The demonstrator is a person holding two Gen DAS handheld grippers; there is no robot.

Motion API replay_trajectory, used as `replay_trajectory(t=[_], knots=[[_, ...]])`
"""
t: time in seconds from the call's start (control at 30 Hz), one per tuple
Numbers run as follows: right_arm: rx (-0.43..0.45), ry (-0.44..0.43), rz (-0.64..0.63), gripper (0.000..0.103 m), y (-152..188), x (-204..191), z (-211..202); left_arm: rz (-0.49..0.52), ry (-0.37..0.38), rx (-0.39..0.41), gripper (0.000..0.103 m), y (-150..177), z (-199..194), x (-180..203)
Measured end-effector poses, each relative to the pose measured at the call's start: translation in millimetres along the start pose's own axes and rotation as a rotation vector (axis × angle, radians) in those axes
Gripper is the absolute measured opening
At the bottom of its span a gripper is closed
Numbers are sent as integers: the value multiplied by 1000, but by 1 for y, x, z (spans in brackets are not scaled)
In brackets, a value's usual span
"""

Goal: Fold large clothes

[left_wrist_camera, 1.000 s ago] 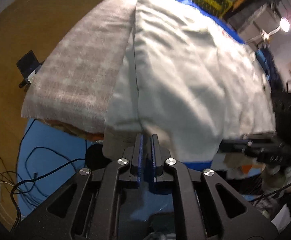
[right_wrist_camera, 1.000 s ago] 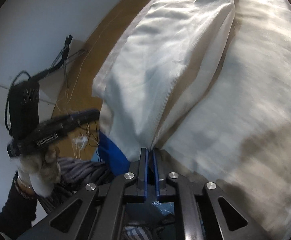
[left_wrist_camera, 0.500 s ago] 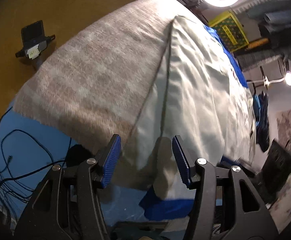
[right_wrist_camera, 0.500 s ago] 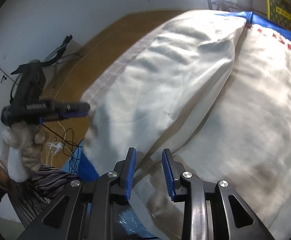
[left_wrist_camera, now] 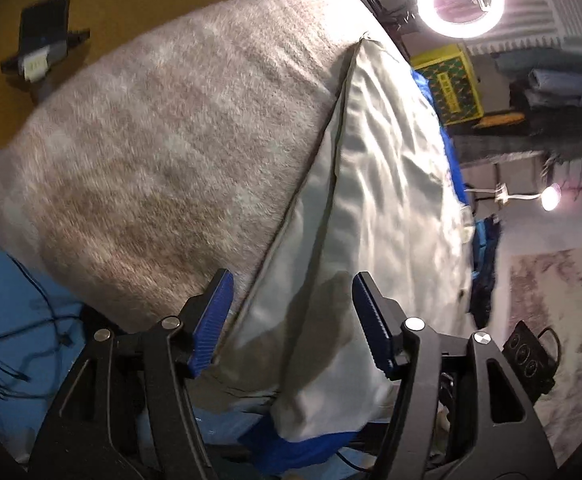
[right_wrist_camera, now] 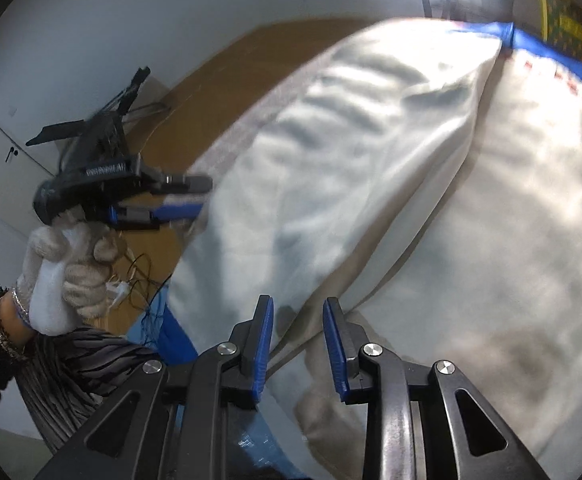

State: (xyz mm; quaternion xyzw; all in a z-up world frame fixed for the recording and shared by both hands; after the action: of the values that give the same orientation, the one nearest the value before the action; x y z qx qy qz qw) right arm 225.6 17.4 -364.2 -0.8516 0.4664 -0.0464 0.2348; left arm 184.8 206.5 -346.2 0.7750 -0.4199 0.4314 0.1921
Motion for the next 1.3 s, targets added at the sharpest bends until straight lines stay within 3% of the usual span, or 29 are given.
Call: replay_trajectory(t=[0.1, 0.2, 0.3, 0.33, 0.5, 0.6, 0.67, 0.7, 0.8, 0.87, 0.9, 1.0, 1.1, 1.3], knots=[[54, 18, 14, 28, -15, 7, -9, 21, -2, -19, 61, 4, 3, 4], [65, 40, 26, 28, -32, 18, -10, 52, -29, -40, 42, 10, 9, 10], [111, 128, 83, 43, -66, 53, -15, 86, -58, -42, 33, 14, 12, 14], [123, 134, 121, 47, -78, 66, -16, 95, -66, -43, 31, 16, 13, 15], [97, 100, 306, 47, -127, 120, 6, 114, -88, -41, 30, 16, 13, 20], [66, 76, 360, 31, -142, 133, 28, 136, -97, -45, 30, 16, 16, 25], [43, 66, 375, 5, -146, 135, 44, 143, -108, -46, 30, 15, 17, 25], [32, 63, 383, 0, -144, 136, 49, 141, -112, -43, 30, 14, 17, 25], [24, 57, 437, 0, -125, 153, 53, 155, -115, -32, 31, 10, 14, 27], [0, 106, 425, 0, -114, 164, 60, 180, -127, -18, 43, 7, 11, 28], [18, 100, 416, 0, -112, 165, 59, 185, -133, -11, 49, 5, 10, 29], [15, 135, 360, 5, -113, 155, 55, 185, -151, -8, 51, 4, 10, 25], [68, 138, 297, 21, -119, 134, 34, 186, -161, -15, 51, 6, 10, 18], [75, 66, 109, 22, -98, 65, 12, 133, -119, -12, 51, 9, 7, 8]])
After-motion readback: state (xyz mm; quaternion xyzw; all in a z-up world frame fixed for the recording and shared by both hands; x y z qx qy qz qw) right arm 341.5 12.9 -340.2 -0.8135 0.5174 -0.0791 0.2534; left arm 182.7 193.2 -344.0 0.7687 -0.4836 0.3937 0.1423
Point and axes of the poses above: each gripper's, at about its wrist camera, not at the fingertips, and z roughly the way its jaws point, x to its right, y to its underside, the point moved 10 cm from there along z, roughly the way its jaws point, and after that the axes turned 10 degrees about y, right-handed, at the moved point
